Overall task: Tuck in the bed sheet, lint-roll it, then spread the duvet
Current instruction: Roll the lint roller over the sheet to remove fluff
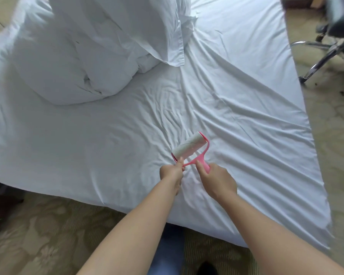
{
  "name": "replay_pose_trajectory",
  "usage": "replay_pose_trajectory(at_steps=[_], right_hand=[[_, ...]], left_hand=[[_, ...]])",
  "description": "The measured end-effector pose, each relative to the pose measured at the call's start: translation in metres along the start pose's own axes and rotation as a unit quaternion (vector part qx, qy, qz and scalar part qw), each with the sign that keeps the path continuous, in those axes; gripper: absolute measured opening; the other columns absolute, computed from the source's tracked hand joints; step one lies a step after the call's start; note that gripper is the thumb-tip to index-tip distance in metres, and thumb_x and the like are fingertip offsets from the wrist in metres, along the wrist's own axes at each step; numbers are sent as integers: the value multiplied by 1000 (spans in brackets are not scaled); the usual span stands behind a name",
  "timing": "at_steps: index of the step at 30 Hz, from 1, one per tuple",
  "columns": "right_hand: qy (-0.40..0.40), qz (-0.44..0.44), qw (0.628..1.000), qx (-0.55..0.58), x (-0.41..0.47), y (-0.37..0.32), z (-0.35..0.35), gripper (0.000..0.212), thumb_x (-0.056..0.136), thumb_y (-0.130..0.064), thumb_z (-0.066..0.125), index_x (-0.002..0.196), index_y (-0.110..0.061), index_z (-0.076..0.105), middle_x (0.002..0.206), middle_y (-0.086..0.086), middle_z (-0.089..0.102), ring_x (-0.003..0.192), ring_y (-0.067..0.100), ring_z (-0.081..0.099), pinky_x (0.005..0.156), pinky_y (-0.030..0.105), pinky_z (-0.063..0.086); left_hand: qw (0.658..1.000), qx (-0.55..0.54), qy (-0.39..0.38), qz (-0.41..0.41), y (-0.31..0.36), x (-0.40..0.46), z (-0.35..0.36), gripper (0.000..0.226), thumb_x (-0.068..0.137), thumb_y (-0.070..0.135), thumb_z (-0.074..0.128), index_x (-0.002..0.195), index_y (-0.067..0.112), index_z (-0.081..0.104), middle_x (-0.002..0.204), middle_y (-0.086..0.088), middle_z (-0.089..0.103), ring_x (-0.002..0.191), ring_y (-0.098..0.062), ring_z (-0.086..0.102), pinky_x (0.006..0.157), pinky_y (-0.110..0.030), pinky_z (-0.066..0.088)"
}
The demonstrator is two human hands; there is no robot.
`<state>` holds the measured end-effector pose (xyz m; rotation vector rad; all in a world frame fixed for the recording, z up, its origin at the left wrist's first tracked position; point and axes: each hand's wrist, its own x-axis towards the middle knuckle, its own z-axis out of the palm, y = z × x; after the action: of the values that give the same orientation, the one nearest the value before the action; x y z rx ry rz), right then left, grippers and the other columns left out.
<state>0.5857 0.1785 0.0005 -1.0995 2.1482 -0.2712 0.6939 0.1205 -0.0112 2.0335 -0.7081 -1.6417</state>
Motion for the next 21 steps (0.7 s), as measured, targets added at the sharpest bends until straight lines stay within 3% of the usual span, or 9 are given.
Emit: replay_pose_trajectory(at_steps=[2, 6, 16, 21], right_hand=[[-10, -12, 1000, 2, 9, -8, 6, 58, 89, -70, 28, 82, -18, 52, 87, 2, 62, 83, 25, 59, 63, 33, 40], [-20, -21, 1000, 4, 29, -27, 22, 49, 90, -65, 38, 77, -19, 47, 81, -2, 56, 78, 21, 54, 61, 33, 36], [-3, -7, 1000, 16, 110, -96, 38, 48, 92, -62, 37, 70, -19, 40, 78, -1, 53, 77, 24, 54, 62, 33, 37], [11, -14, 1000, 16, 169, -139, 37, 49, 92, -62, 36, 76, -17, 46, 79, 0, 55, 75, 23, 54, 59, 34, 35]], left_hand=[[1000, -2, 13, 6, 3, 10, -6, 37, 92, 35, 61, 65, 10, 58, 63, 1, 56, 50, -11, 44, 54, -23, 35], [1000, -4, 23, 8, 12, 39, -17, 38, 92, 35, 62, 64, 11, 58, 62, 1, 55, 48, -12, 43, 47, -23, 32], [999, 6, 4, 43, 81, 116, -34, 38, 93, 37, 59, 64, 12, 60, 59, 2, 54, 49, -11, 43, 48, -23, 33], [996, 14, 5, 84, 130, 170, -38, 44, 91, 40, 61, 57, 12, 56, 58, 0, 54, 50, -14, 44, 50, -24, 33]])
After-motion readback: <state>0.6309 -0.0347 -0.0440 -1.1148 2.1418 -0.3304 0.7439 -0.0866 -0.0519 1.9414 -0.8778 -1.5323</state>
